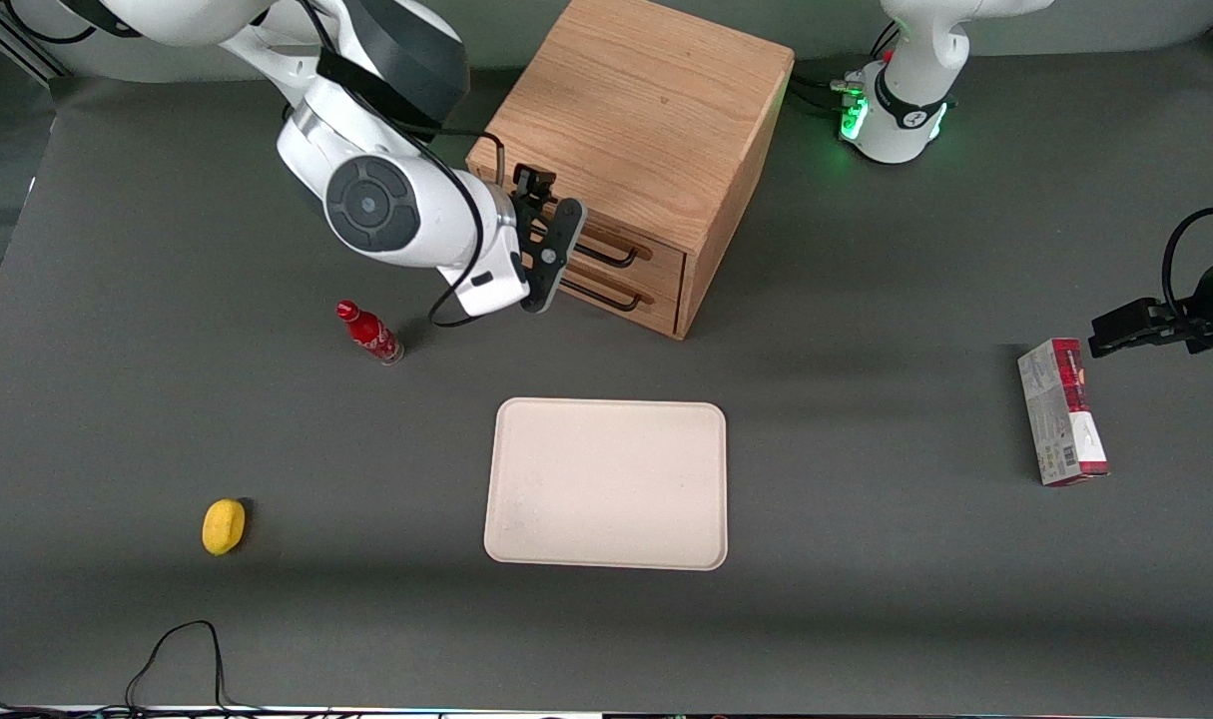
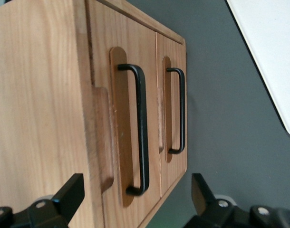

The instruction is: Open upper drawer

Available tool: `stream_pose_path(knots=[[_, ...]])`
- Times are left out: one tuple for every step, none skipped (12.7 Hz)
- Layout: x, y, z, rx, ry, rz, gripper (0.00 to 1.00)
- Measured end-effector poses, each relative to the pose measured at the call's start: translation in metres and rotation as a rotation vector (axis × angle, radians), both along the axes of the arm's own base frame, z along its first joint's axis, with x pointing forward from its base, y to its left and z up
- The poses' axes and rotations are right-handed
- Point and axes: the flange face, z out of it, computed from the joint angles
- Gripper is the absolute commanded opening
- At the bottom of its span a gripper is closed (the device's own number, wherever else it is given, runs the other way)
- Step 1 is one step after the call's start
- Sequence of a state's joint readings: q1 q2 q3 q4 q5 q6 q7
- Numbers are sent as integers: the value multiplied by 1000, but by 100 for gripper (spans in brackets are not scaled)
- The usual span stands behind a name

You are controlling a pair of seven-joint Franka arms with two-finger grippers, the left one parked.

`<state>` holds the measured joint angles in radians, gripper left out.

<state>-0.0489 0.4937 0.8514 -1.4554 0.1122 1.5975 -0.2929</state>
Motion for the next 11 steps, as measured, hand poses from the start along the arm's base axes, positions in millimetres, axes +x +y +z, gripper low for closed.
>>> stream_pose_path(knots=[[-3, 5, -10, 5, -7, -3, 100], [-6, 9, -21, 6, -16, -6, 100], [-9, 12, -32, 2, -27, -6, 100], [-10, 13, -43, -5, -38, -6, 100], [-11, 14, -53, -10, -48, -5, 100], [-12, 14, -60, -13, -56, -4, 100], [-13, 16, -67, -14, -62, -3, 100], [-14, 18, -72, -12, -68, -4, 100], [-15, 19, -77, -10, -76, -4, 100], [-15, 20, -82, -13, -86, 0, 100], [-15, 19, -88, -20, -93, 6, 100]])
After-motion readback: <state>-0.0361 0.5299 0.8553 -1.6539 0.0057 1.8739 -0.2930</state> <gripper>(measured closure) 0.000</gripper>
